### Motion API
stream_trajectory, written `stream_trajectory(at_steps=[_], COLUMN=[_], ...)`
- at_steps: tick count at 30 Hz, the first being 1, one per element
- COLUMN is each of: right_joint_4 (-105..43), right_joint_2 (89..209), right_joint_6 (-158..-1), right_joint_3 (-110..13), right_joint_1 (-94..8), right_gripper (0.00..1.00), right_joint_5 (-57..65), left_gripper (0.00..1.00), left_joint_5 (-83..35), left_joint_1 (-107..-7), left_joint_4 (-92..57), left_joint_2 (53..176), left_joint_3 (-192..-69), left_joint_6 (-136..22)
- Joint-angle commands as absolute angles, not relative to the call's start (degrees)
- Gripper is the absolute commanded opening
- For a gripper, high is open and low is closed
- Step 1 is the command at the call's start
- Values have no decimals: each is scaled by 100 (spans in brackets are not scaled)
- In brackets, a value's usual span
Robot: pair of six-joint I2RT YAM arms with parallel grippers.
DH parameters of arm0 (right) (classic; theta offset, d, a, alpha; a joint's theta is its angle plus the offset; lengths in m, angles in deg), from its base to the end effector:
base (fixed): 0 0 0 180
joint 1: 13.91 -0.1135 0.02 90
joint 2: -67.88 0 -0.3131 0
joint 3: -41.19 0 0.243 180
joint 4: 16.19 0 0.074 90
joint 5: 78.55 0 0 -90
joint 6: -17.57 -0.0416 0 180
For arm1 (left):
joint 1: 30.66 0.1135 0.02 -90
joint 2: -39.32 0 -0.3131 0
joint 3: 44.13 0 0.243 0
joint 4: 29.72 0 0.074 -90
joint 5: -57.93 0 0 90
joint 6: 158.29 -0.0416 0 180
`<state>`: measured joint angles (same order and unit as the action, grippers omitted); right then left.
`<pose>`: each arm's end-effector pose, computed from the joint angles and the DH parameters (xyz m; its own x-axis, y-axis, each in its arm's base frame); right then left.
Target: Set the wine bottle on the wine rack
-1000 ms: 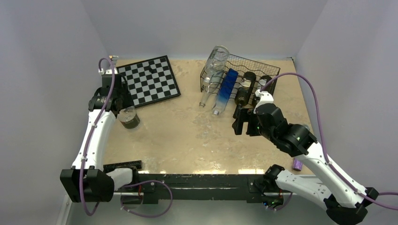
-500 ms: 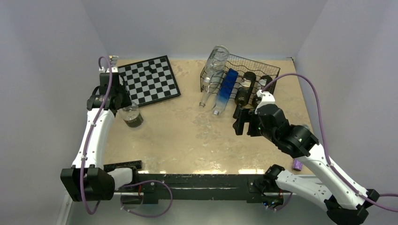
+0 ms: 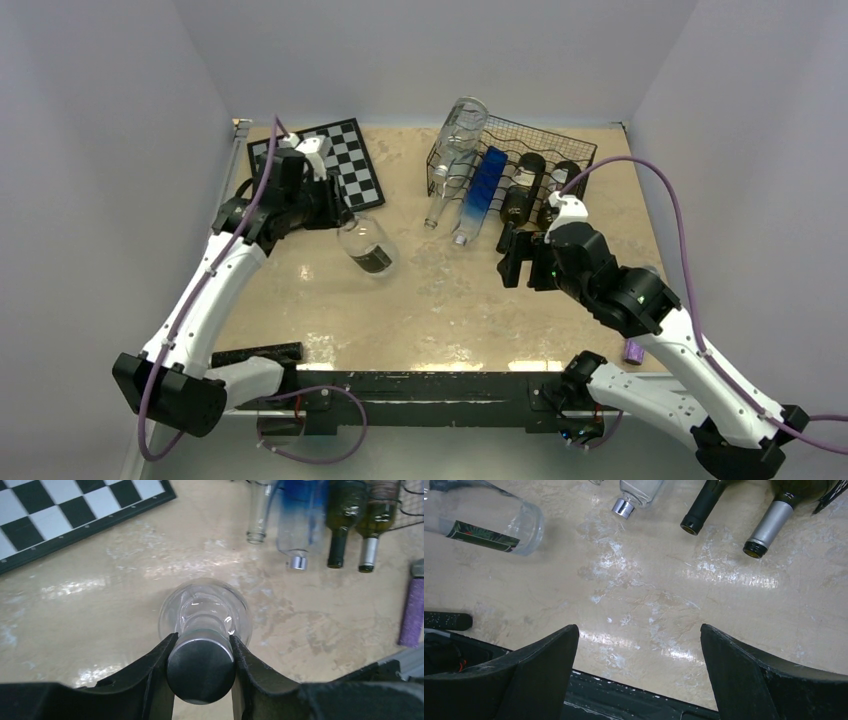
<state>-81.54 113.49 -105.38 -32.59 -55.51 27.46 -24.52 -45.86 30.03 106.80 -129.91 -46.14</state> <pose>0.0869 0.0618 0.3831 -0.6369 0.1336 -0.7592 -0.1518 0.9438 0.2935 0.2081 -0.0622 0.4027 -0.7255 -0.1902 -0.6614 0.0879 0.9276 -0.3632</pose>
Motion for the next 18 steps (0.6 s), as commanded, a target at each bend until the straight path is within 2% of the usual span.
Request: stream_trajectory(at_steps=[1, 9, 18], right_joint_4=[-8024, -8055, -7983], right_joint_2=[11219, 11123, 11136], right_joint_6=[-10573, -10666, -10731], right_joint_3=[-3237, -3143, -3042], right_joint_1=[-5531, -5539, -5538], right_gripper=[96, 96, 96], right_joint_5=[2912, 2904, 2783], left_gripper=[0, 0, 0], left_joint_5=[-1797, -1531, -1970], left_joint_1=[-5145, -5817, -6204], left_joint_4=[1640, 909, -320], left_joint_2=[10604, 11008, 10818], left_joint_3=[-13190, -12816, -11793], left_joint_6=[-3895, -2960, -1665])
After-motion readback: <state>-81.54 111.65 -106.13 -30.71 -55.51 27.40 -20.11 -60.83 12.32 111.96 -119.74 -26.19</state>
